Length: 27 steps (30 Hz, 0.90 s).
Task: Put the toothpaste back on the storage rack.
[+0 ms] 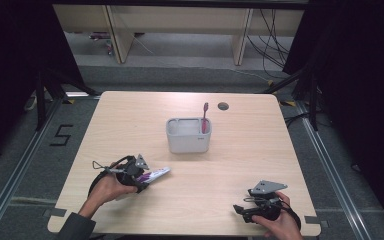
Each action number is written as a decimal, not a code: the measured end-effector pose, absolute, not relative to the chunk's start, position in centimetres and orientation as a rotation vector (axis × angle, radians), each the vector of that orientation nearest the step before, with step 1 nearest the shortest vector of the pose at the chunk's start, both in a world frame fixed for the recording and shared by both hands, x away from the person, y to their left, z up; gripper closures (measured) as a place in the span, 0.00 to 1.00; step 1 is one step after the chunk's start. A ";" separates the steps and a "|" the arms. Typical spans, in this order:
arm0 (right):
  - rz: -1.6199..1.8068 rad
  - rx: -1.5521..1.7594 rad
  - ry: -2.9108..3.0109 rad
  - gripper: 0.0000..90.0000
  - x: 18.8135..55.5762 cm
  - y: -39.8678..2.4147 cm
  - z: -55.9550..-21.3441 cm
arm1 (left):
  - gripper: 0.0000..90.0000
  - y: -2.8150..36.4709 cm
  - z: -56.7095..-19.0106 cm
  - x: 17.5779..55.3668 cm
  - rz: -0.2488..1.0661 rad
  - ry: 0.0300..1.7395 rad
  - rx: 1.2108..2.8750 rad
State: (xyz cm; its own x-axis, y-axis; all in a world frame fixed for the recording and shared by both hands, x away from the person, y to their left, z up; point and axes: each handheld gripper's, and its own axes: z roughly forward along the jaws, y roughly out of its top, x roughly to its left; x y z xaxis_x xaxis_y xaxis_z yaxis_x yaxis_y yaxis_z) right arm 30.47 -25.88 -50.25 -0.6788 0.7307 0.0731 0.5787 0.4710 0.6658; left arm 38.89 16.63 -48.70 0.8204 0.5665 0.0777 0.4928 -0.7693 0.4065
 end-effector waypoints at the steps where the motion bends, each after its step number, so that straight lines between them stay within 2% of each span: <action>1: 1.026 1.130 2.480 0.23 30.5 -25.8 -50.4 | 0.63 16.6 -48.7 39.0 0.267 0.795 2.638; 2: 1.000 1.128 2.501 0.23 30.5 -25.9 -50.3 | 0.63 16.6 -48.7 39.1 0.235 0.826 2.635; 13: 1.019 1.129 2.488 0.24 30.5 -25.8 -50.4 | 0.67 15.5 -48.3 39.7 0.211 0.803 2.733; 16: 1.024 1.127 2.488 0.24 30.5 -25.8 -50.4 | 0.70 15.3 -48.1 39.8 0.199 0.794 2.748; 19: 1.006 1.128 2.501 0.24 30.5 -25.9 -50.3 | 0.80 15.2 -48.0 39.9 0.210 0.757 2.772; 27: 1.007 1.136 2.502 0.24 30.5 -26.0 -50.3 | 0.82 15.5 -47.9 39.7 0.233 0.739 2.762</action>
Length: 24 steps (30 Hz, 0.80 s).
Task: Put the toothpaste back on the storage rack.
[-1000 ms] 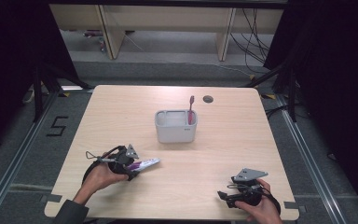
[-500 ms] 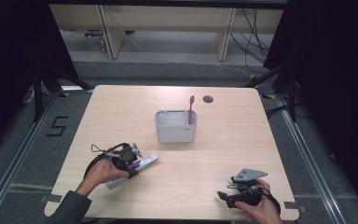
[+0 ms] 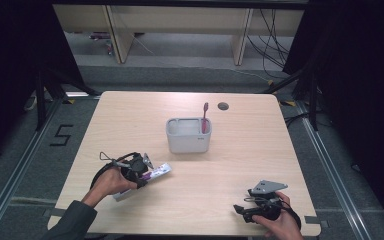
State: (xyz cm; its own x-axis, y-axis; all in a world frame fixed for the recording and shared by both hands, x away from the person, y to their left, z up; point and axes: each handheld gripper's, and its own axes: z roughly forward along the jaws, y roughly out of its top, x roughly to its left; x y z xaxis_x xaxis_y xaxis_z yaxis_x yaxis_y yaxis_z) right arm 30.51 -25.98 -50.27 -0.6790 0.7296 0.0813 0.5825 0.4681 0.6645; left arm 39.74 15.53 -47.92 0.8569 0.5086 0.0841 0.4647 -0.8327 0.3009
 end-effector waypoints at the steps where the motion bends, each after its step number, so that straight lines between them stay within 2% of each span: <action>1: 1.007 1.137 2.501 0.24 30.5 -26.0 -50.3 | 0.82 15.6 -47.8 39.7 0.233 0.744 2.757; 15: 1.042 1.157 2.479 0.24 30.5 -25.9 -50.3 | 0.82 17.2 -44.8 39.7 0.302 0.768 2.569; 24: 1.026 1.171 2.495 0.24 30.6 -26.0 -50.2 | 0.82 18.2 -43.1 39.7 0.352 0.821 2.337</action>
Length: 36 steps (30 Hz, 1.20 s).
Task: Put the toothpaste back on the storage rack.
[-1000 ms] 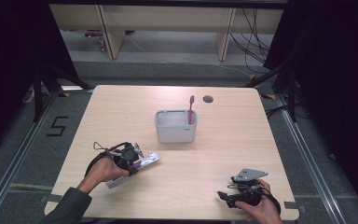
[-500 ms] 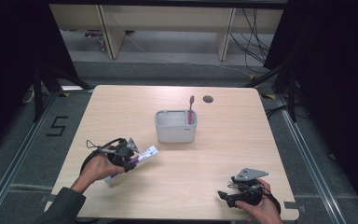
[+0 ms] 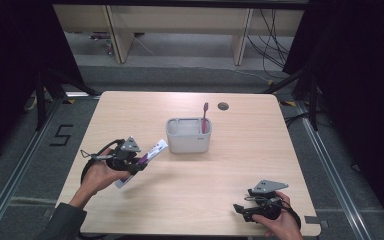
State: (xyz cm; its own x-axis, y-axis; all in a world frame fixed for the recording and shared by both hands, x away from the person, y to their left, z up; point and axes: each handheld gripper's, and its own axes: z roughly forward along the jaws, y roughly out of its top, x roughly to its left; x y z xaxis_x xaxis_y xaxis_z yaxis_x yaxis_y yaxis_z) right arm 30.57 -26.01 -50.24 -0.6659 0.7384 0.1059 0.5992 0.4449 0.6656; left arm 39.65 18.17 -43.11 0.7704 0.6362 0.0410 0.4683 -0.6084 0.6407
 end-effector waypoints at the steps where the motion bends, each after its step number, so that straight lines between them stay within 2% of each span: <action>1: 1.046 1.172 2.478 0.24 30.6 -25.9 -50.4 | 0.82 18.2 -43.0 39.7 0.351 0.821 2.321; 12: 1.038 1.146 2.489 0.24 30.7 -26.1 -50.3 | 0.82 18.0 -41.2 40.3 0.420 0.846 2.122; 21: 1.041 1.191 2.489 0.24 30.5 -25.9 -50.2 | 0.82 17.0 -39.9 40.8 0.453 0.844 2.024; 23: 1.039 1.197 2.489 0.24 30.5 -25.9 -50.2 | 0.82 16.6 -39.8 40.9 0.501 0.855 1.983; 36: 1.039 1.192 2.490 0.24 30.5 -26.1 -50.1 | 0.82 15.5 -38.3 42.8 0.533 0.854 1.849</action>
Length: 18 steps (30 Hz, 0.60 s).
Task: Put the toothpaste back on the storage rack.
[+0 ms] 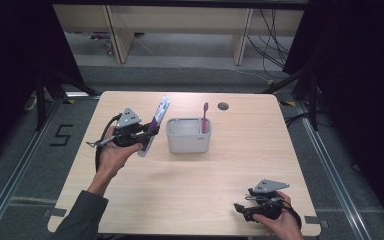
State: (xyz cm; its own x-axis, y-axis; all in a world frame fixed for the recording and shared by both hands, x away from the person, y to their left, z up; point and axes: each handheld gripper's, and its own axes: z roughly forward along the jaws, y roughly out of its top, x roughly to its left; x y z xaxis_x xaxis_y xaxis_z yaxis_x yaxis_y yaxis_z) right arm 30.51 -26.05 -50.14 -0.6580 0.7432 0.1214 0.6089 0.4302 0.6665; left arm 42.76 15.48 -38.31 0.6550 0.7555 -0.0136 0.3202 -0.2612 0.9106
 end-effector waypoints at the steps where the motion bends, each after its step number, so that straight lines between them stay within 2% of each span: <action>1: 1.045 1.171 2.488 0.24 30.6 -26.1 -50.2 | 0.82 15.3 -38.2 42.9 0.551 0.856 1.837; 18: 1.047 1.183 2.482 0.24 30.6 -26.1 -50.2 | 0.82 11.6 -37.1 44.7 0.547 0.812 1.780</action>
State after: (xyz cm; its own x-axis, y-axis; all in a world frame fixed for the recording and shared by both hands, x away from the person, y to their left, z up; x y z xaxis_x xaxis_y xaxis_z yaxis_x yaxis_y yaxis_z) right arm 30.60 -26.12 -50.18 -0.6598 0.7423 0.1164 0.6013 0.4288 0.6742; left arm 44.66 11.59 -37.07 0.6646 0.7470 -0.0167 0.2644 -0.2142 0.9403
